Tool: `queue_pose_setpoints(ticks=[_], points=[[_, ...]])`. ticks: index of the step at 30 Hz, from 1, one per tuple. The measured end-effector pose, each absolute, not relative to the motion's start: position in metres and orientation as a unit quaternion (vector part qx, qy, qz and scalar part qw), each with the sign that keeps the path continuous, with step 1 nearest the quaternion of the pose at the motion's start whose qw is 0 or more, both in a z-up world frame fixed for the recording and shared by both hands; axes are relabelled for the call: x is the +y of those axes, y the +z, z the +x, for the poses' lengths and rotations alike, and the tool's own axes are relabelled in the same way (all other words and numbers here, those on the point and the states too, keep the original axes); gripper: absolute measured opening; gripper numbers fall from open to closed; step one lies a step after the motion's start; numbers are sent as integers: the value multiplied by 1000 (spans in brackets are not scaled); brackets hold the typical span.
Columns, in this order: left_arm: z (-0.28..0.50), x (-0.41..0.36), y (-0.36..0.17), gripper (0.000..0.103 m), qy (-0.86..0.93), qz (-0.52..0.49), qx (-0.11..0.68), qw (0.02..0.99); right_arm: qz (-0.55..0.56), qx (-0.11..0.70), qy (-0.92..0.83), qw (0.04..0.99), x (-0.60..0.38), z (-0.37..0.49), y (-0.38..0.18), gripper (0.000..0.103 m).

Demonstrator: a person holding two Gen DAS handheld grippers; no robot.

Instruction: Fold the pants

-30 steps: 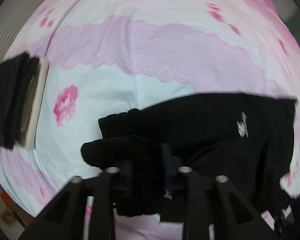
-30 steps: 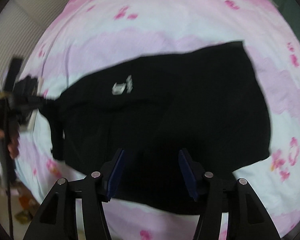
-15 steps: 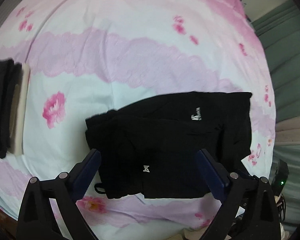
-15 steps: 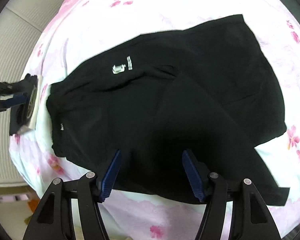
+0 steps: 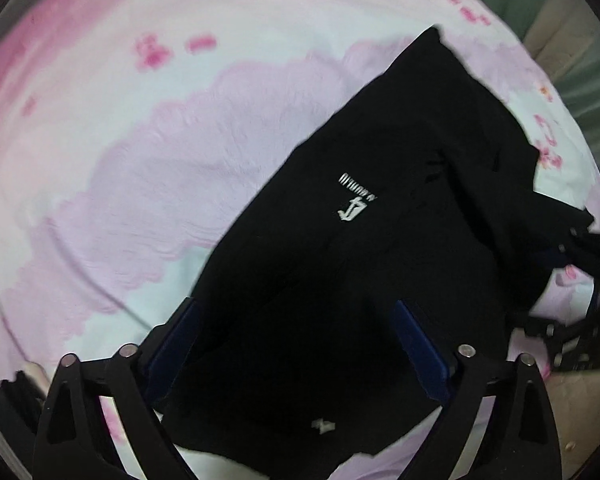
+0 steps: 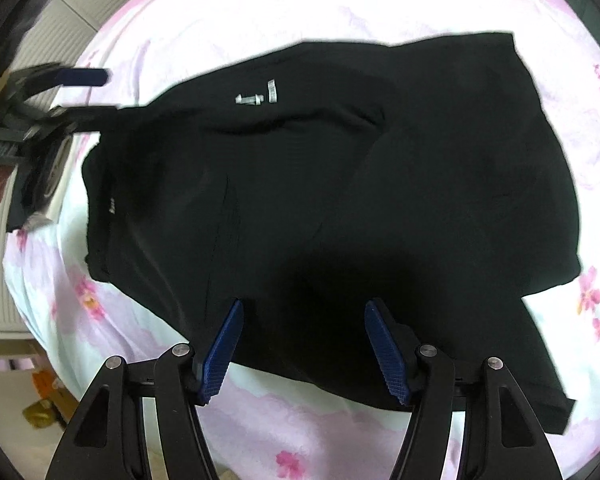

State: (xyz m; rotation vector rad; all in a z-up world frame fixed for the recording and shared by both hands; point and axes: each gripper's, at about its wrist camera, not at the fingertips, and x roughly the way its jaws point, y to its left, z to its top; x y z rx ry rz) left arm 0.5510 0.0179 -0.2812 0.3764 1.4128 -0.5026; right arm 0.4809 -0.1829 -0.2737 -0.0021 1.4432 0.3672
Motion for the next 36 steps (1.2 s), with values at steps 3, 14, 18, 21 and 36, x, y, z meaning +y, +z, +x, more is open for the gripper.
queue_pose_setpoints(ticks=[3,14,18,21,36], points=[[559,16,-299,84,-219,166,655,704,-14,661,146,736,-180,485,-287,64],[558,40,-303,22,-222,133,672,694,-23,633,92,768,-204,502,-283,58],[556,50,-291,20,-217,127,663,705,-24,650,80,756,-213,509,-294,11],[548,58,-282,18,-210,122,658,713,0,636,62,769,-229,513,-283,8],[581,89,-265,13,-142,94,643,747,-27,521,-10,853,-296,626,-199,7]])
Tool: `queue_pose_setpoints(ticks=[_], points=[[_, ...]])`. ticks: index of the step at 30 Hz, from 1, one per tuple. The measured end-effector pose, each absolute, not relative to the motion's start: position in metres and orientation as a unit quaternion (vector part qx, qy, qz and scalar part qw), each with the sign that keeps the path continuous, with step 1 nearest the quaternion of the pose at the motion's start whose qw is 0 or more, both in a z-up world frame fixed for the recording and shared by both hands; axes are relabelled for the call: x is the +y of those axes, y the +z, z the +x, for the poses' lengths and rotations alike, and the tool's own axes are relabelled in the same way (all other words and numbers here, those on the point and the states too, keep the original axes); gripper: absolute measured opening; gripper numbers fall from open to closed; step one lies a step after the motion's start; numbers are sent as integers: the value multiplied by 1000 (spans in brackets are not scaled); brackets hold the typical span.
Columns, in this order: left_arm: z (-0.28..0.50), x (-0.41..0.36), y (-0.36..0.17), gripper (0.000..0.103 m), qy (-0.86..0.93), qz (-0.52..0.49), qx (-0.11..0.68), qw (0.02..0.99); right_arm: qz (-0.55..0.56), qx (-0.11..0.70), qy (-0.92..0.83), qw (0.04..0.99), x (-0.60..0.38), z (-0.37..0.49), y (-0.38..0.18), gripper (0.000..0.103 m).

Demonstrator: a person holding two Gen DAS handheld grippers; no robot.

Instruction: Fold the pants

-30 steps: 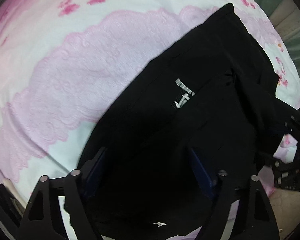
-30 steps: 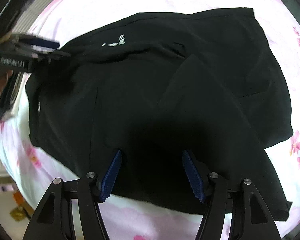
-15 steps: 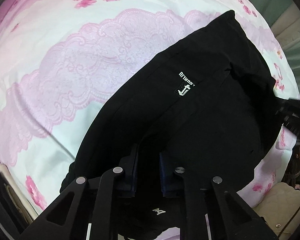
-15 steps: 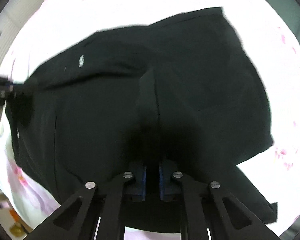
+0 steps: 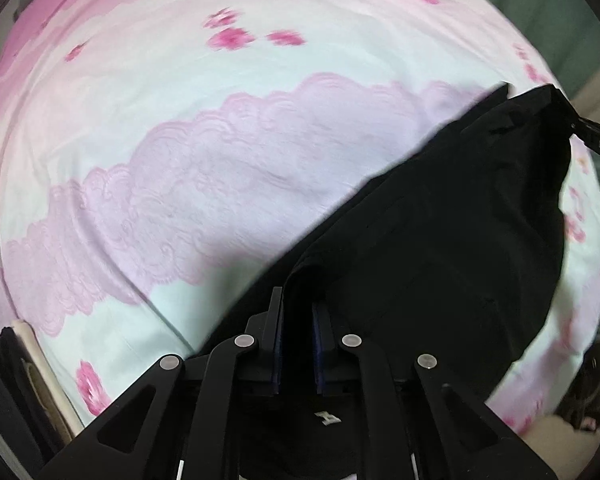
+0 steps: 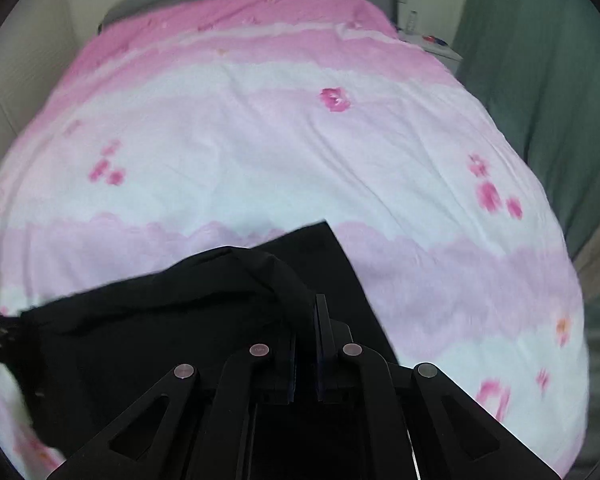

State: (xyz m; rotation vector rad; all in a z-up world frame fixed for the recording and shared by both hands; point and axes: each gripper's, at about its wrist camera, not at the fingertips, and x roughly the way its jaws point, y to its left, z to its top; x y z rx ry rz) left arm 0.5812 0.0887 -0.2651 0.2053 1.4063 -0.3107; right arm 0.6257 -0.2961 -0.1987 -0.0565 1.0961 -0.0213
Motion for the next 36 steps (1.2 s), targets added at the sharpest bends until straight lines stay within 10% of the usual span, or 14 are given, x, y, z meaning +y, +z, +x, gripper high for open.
queue_pose_setpoints(ticks=[7,10,12,20,36], points=[[603,85,-285,23,-114,123,666,727,-63,567,-12,821,-278,680,-248,9],[601,92,-267,40,-104,103,644,751,-58,584,-21,809,-272,678,-259,45],[593,107,-245,69,-86,91,617,777,-59,562,-28,825,-269,669,-245,58],[500,179,-187,74,-23,18,569,822,-74,489,1,869,-258,593,-172,71],[342,193,-316,77,44,-329,611,719,-29,643,107,758,-199,422,-238,71]])
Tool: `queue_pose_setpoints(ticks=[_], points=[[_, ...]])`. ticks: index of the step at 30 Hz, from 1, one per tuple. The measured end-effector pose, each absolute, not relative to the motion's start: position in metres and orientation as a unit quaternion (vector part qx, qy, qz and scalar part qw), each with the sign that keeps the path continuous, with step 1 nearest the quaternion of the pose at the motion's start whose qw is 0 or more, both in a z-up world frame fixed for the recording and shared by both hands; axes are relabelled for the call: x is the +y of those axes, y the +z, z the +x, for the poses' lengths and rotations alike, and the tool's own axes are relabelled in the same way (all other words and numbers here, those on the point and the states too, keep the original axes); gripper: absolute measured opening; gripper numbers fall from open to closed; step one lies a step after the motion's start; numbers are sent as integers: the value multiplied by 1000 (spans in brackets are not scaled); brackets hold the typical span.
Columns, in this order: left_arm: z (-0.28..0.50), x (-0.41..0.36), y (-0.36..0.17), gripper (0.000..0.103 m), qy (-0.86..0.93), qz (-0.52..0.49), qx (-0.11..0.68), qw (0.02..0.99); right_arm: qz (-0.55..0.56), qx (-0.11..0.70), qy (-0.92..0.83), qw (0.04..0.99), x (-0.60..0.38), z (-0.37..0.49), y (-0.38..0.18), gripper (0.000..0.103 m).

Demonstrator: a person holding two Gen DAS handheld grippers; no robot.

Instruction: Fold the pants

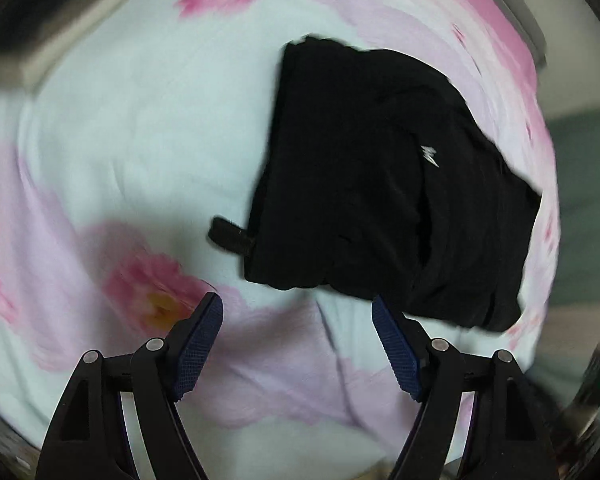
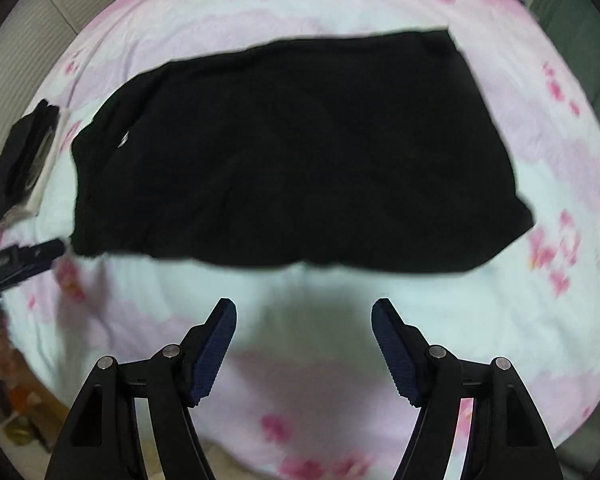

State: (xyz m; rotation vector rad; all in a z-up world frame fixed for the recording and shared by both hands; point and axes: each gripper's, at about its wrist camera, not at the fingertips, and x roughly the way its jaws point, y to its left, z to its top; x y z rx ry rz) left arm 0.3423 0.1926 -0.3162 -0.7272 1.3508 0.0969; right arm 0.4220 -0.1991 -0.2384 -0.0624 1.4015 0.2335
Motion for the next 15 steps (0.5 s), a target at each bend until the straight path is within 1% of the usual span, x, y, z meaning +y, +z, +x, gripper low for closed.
queue_pose_setpoints(ticks=[4,9,10,11,12,13,15], points=[[345,188,-345,77,47,-379,608,696,-36,652,94,751,-197,408,-243,71],[362,176,-367,76,59,-394,609,686,-44,662,92,743,-193,396,-248,71],[365,175,-367,75,62,-395,606,688,-47,662,91,743,-193,394,-250,71],[368,174,-366,67,64,-396,603,689,-47,662,90,742,-193,393,-251,71],[371,173,-363,56,64,-393,603,691,-45,664,89,741,-194,392,-253,71],[374,171,-359,53,64,-389,602,694,-41,666,87,739,-196,391,-255,71],[379,169,-348,42,68,-380,597,703,-25,672,86,735,-199,390,-261,71]])
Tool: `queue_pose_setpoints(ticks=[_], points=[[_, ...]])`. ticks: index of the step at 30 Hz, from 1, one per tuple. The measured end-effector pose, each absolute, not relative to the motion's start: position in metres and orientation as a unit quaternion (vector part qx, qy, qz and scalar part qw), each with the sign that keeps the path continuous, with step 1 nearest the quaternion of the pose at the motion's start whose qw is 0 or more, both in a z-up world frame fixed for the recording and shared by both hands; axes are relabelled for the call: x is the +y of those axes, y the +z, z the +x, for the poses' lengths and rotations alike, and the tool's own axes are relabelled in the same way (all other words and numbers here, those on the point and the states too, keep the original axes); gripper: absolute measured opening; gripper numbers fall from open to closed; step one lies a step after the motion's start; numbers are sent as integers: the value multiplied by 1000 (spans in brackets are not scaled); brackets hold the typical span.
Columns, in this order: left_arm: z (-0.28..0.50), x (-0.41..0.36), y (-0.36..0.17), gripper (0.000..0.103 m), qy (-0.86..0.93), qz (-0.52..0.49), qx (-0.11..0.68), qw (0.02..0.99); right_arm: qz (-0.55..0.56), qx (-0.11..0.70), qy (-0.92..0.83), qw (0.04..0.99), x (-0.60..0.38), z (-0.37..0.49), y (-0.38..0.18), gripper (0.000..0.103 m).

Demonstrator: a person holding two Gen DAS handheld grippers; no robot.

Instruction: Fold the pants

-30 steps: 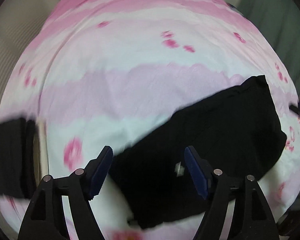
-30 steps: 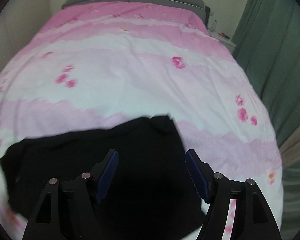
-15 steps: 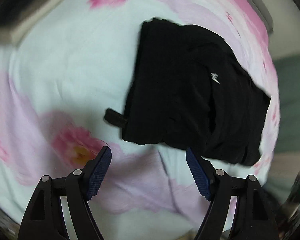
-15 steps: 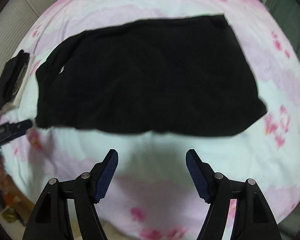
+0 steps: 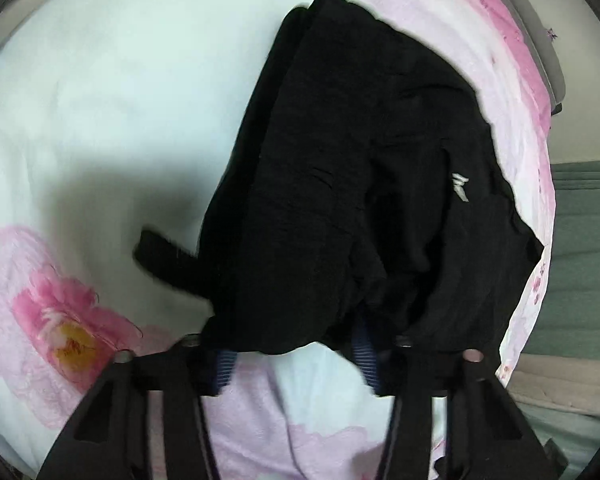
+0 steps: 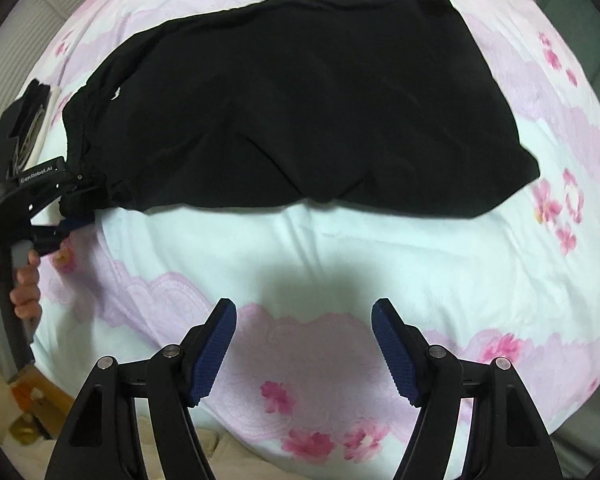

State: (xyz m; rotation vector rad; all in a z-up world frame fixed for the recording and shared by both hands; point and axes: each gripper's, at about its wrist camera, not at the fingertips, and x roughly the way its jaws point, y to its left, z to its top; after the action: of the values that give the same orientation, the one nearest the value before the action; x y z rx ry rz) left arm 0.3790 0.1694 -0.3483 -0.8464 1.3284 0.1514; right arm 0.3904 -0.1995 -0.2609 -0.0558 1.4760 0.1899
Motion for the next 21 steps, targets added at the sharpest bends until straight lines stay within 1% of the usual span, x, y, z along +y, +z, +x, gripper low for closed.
queue_pose_setpoints(ticks=[1,3,5,7,9,13,14,16,18,21], points=[[381,171,-344,39,68,-379,593,707,-18,674,87,734,-200,390,-264,71],[386,169,-318,34,65,-368,574,728,-6,678,84,731,-205,389,-272,71],[394,169,-291,32,70,-348,554,753,2,679,76,730,-211,390,-276,71],[405,167,-271,31,86,-307,545,776,14,679,69,731,-218,391,-280,71],[413,164,-269,31,105,-263,548,787,21,672,61,737,-224,394,-281,71],[421,157,-289,32,109,-208,587,775,21,662,59,747,-226,404,-288,71],[422,151,-293,34,105,-179,606,768,20,661,57,748,-227,405,-289,71],[413,148,-292,44,105,-138,621,765,21,659,50,750,-233,407,-290,71],[397,136,-277,68,126,-74,612,777,31,651,45,757,-242,405,-285,71],[370,109,-253,69,110,3,589,800,41,638,31,768,-258,398,-275,71]])
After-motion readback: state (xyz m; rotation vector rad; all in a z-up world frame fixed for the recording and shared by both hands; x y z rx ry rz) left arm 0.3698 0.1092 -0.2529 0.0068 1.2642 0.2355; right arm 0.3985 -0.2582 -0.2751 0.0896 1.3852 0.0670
